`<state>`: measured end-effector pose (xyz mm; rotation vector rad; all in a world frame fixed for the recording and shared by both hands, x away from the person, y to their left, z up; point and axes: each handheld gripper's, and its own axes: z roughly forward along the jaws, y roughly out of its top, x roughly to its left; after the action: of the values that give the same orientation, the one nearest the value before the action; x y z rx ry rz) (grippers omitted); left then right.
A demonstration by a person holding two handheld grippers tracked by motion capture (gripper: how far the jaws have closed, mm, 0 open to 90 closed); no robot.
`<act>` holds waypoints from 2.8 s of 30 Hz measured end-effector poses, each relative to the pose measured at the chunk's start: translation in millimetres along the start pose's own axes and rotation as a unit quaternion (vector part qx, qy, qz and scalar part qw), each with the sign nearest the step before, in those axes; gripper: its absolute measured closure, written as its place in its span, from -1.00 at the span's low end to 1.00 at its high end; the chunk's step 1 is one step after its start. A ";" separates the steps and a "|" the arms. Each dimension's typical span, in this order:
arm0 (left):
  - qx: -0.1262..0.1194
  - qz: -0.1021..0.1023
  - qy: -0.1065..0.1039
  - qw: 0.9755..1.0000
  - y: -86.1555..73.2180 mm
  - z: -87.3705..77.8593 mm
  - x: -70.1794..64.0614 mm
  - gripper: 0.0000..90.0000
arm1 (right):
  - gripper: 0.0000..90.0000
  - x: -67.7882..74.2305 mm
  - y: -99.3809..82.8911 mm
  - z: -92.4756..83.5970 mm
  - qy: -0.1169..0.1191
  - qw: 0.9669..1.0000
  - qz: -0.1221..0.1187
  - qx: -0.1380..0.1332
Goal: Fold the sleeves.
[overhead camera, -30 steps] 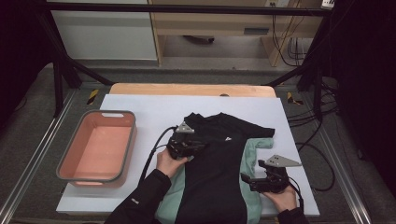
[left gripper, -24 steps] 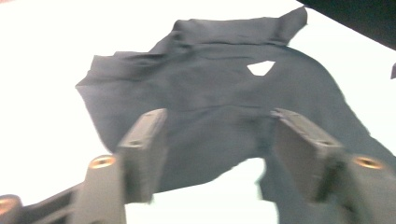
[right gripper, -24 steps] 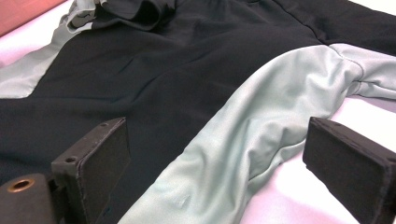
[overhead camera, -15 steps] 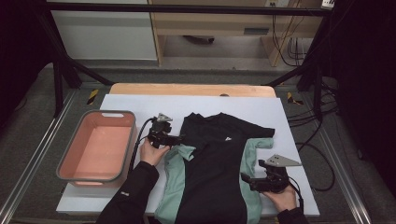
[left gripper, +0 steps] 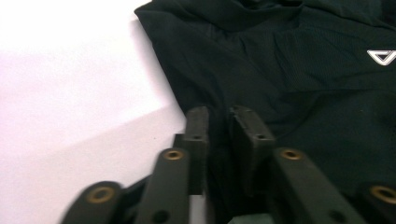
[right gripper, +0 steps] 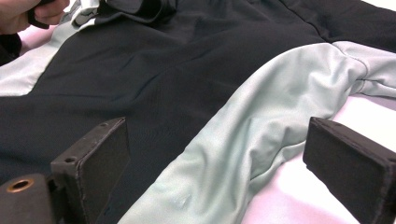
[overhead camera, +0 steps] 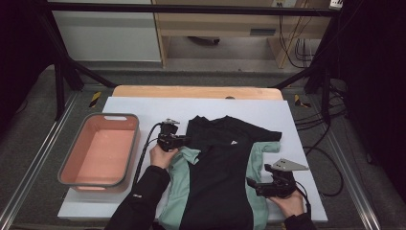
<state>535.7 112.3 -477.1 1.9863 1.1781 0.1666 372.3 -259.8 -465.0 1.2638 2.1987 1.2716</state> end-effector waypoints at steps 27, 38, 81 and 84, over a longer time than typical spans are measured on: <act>-0.034 0.073 0.042 0.996 10.2 -31.6 -14.0 -0.05 | -0.93 -4.7 5.8 -7.4 -0.030 0.999 0.015 -0.023; -0.057 0.077 -0.010 0.995 -22.3 -72.2 -21.8 -0.75 | -0.98 -11.8 22.5 -5.4 -0.053 0.998 0.006 -0.029; -0.055 0.081 -0.035 0.995 -86.9 -99.0 -22.0 -0.81 | -0.67 -108.9 64.1 40.1 -0.159 0.984 0.072 0.024; -0.056 0.085 -0.037 0.994 -86.8 -99.0 -22.8 -0.81 | -0.63 -111.9 61.4 44.5 -0.166 0.982 0.074 0.045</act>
<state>416.7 171.9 -464.7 1.9759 0.9331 0.2390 496.6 -312.6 -457.8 1.5717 1.9734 0.9364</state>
